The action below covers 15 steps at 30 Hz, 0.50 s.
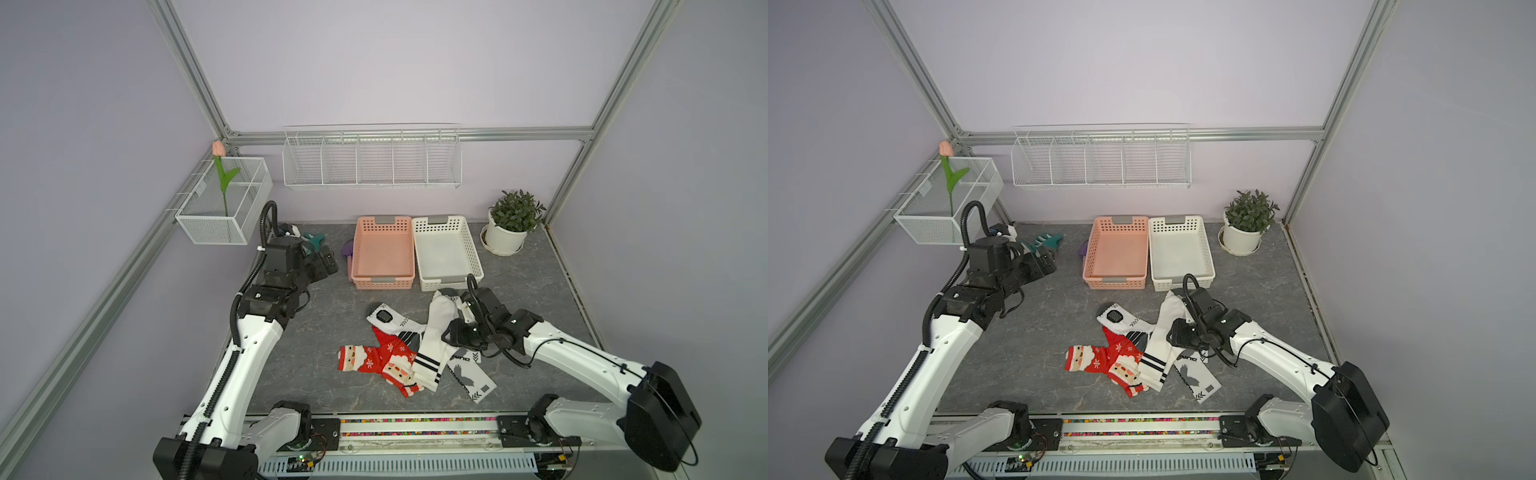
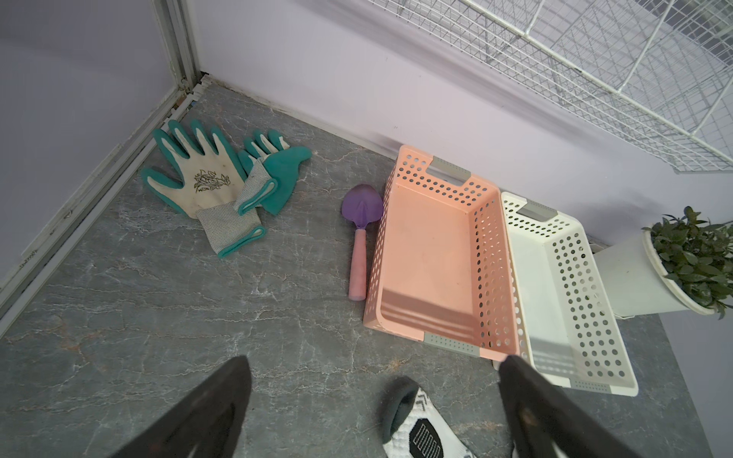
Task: Sort the socks into the basket by color
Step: Pick up the sock at the center of the board.
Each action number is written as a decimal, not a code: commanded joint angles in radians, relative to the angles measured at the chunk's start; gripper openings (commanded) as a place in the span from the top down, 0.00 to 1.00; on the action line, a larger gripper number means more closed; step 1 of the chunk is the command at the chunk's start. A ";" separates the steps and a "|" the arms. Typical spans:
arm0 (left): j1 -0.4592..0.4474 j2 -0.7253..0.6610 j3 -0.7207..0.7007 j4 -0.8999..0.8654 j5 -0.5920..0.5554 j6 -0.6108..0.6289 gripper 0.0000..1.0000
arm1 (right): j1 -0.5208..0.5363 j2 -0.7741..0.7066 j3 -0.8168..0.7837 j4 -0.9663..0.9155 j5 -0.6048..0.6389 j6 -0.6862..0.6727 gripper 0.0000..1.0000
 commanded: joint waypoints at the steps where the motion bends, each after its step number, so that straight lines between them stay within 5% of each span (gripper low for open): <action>1: -0.003 -0.016 -0.019 0.008 -0.017 0.012 0.00 | 0.009 0.022 -0.022 0.030 -0.013 0.034 0.57; 15: -0.003 -0.020 -0.023 0.008 -0.027 0.012 0.00 | 0.011 0.087 -0.026 0.112 -0.041 0.038 0.62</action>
